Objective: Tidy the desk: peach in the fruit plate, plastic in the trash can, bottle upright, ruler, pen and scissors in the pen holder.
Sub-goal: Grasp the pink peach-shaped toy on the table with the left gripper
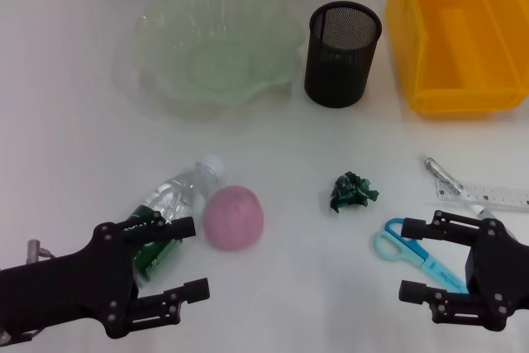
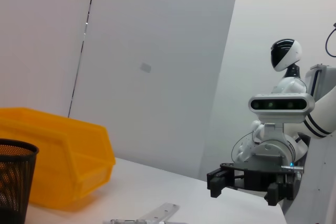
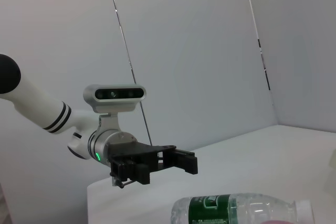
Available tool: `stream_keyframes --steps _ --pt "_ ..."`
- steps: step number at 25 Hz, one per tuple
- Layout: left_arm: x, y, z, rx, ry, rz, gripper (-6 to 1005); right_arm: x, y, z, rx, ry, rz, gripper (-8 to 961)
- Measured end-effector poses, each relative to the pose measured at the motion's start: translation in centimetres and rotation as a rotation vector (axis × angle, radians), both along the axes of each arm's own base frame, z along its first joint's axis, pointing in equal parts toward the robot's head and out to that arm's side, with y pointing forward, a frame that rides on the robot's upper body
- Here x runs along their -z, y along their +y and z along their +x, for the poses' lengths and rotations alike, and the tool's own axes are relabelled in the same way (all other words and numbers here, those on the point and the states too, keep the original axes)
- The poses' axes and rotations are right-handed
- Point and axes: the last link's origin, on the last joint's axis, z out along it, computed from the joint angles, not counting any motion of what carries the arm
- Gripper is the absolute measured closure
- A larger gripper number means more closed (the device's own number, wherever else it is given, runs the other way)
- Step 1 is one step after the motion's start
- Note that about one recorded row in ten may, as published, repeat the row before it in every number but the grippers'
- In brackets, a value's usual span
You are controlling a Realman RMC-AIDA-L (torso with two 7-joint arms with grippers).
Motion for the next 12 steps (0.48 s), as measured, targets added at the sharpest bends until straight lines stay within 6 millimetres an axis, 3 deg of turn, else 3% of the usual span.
stream_keyframes --steps 12 --pt "0.22 0.19 0.2 0.011 0.007 -0.014 258 0.61 0.35 -0.21 0.006 -0.007 0.006 195"
